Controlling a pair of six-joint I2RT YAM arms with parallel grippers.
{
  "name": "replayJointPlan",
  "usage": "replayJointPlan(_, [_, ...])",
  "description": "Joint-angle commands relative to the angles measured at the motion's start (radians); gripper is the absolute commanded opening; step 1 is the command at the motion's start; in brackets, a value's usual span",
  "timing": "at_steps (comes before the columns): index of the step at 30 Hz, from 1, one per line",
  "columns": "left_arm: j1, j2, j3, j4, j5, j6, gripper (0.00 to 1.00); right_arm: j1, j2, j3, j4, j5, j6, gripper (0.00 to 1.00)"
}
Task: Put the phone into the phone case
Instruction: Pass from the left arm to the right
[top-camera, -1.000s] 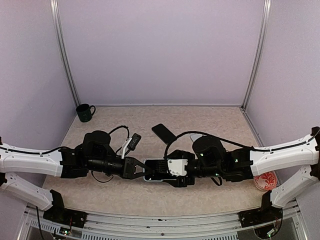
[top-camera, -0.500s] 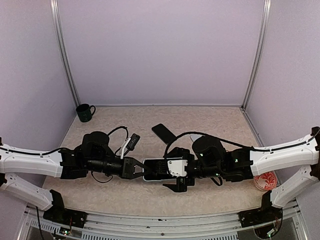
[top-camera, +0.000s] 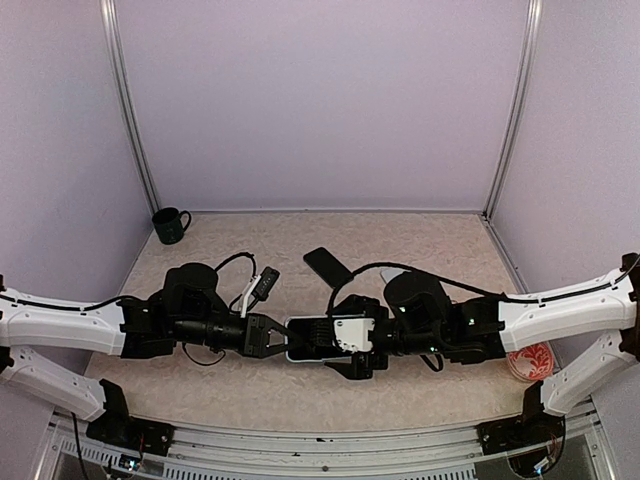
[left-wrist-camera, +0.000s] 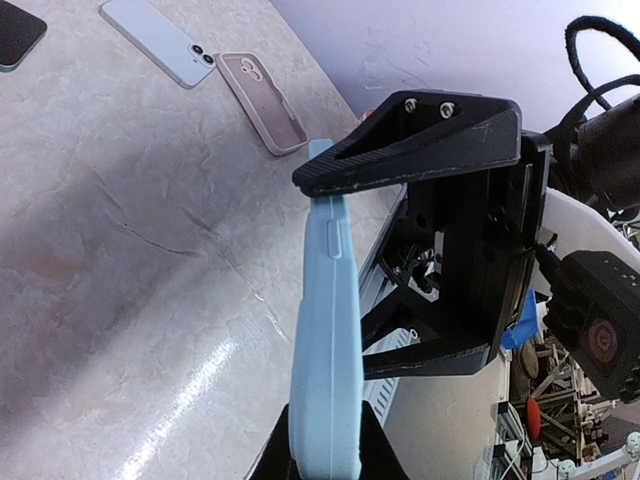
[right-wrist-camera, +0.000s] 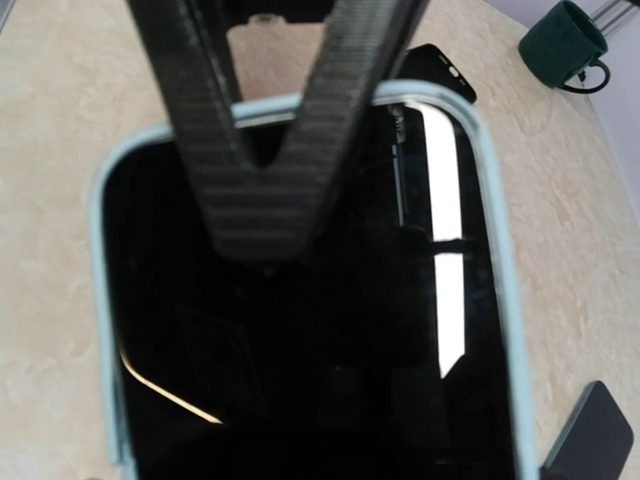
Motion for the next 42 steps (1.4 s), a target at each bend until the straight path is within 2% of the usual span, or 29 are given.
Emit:
replayJointPlan(1, [0.006, -0.019, 0.007, 0.111, 0.005, -0.002, 0.00, 0.010, 0.015, -0.006, 0.029, 0.023, -0.008, 0.90])
replayJointPlan(15, [0.013, -0.018, 0.002, 0.126, 0.006, -0.017, 0.00, 0.018, 0.043, -0.018, 0.043, 0.101, -0.040, 0.88])
replayJointPlan(21, [0.014, -0.019, 0.001, 0.131, 0.006, -0.022, 0.00, 0.022, 0.051, -0.008, 0.040, 0.117, -0.047, 0.81])
replayJointPlan(28, [0.023, -0.022, -0.008, 0.131, 0.001, -0.036, 0.01, 0.022, 0.020, -0.026, 0.062, 0.093, -0.046, 0.77])
replayJointPlan(31, [0.027, -0.026, -0.013, 0.135, 0.001, -0.042, 0.15, 0.022, 0.017, -0.026, 0.060, 0.091, -0.044, 0.76])
replayJointPlan(37, [0.031, -0.042, -0.016, 0.137, 0.003, -0.047, 0.56, 0.022, 0.004, -0.025, 0.062, 0.107, -0.029, 0.74])
replayJointPlan(42, [0.043, -0.083, -0.016, 0.097, -0.025, -0.031, 0.75, 0.010, 0.003, -0.016, 0.054, 0.141, -0.008, 0.74])
